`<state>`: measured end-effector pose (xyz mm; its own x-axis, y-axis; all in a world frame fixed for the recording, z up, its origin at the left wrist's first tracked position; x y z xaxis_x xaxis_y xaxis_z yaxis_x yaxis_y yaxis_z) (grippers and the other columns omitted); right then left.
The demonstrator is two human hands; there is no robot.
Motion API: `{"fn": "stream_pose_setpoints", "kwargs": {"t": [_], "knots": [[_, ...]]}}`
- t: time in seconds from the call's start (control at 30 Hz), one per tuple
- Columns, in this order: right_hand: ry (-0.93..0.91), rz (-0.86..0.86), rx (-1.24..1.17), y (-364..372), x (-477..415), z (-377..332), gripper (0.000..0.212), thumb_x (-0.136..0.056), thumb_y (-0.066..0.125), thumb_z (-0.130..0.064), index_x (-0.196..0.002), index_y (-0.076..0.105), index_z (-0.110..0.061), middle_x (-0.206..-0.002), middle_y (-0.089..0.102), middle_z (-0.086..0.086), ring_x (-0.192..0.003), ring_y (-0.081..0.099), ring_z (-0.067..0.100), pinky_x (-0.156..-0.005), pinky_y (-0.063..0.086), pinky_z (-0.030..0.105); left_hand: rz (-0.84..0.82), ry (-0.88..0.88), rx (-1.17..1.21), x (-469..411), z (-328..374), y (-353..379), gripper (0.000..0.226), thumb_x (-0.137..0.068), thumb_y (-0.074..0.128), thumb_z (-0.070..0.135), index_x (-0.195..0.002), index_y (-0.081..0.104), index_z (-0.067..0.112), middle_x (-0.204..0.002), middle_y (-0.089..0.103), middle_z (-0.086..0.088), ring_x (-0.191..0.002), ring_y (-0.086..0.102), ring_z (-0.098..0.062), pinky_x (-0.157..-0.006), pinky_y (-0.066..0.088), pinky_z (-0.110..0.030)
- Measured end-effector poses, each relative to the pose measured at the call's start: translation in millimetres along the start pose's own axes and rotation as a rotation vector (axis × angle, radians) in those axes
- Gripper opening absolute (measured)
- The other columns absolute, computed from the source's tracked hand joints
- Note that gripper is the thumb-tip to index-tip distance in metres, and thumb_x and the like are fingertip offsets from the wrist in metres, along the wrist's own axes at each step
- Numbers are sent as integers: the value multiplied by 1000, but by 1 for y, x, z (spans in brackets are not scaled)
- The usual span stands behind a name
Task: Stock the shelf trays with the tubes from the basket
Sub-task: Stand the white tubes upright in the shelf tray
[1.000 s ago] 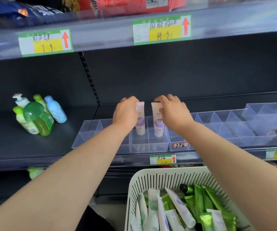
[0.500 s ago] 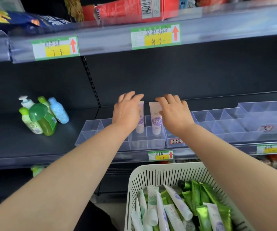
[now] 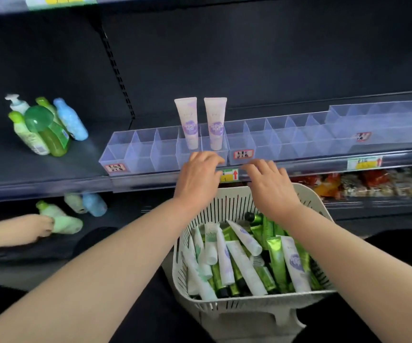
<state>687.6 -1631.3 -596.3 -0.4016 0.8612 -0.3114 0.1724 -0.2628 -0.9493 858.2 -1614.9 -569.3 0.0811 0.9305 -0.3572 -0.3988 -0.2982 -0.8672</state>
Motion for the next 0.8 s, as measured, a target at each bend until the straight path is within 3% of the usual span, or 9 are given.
{"fn": "stream_pose_setpoints", "kwargs": {"t": [0.17,0.4,0.53,0.7,0.8], "knots": [[26,-257,32,41,38,14,56,-88,52,-11,-139,36,-25,-140,39,0,-127,37,23,-101,34,39,-208,-78,-9,30,-11,44,30,-96,56,20,-126,59,18,-130,56,2,-122,44,-17,-101,39,-32],[127,-490,52,64,65,46,54,-83,44,-3,-133,43,-22,-129,47,0,-120,43,22,-97,40,37,-533,-159,-54,44,-23,89,29,-97,54,20,-125,59,17,-128,56,-3,-121,47,-21,-96,41,-33],[178,-669,18,69,77,62,54,-83,43,4,-133,46,-18,-125,53,4,-117,48,24,-98,43,39,-615,-175,-56,45,-18,112,29,-95,56,18,-124,60,17,-124,57,-5,-117,51,-22,-96,43,-33],[205,-825,1,83,88,71,58,-80,59,3,-133,44,-15,-119,56,5,-111,52,23,-88,50,39,-666,-210,-31,44,-9,135,32,-94,53,11,-123,61,22,-123,57,-3,-113,53,-22,-92,48,-39],[206,-846,35,90,90,73,55,-83,61,-3,-134,42,-13,-125,53,7,-118,47,26,-97,45,43,-714,-184,-65,45,-7,143,36,-94,53,8,-126,59,22,-125,56,-3,-115,52,-22,-93,47,-37]]}}
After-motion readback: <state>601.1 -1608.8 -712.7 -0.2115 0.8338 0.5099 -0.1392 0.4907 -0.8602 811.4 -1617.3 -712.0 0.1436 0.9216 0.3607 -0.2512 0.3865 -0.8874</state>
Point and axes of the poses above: each hand's wrist, its own x-axis away from the middle knuckle, its own y-axis out of the palm, z = x × y, the point moved 1 cm from there along -x, towards the middle knuckle
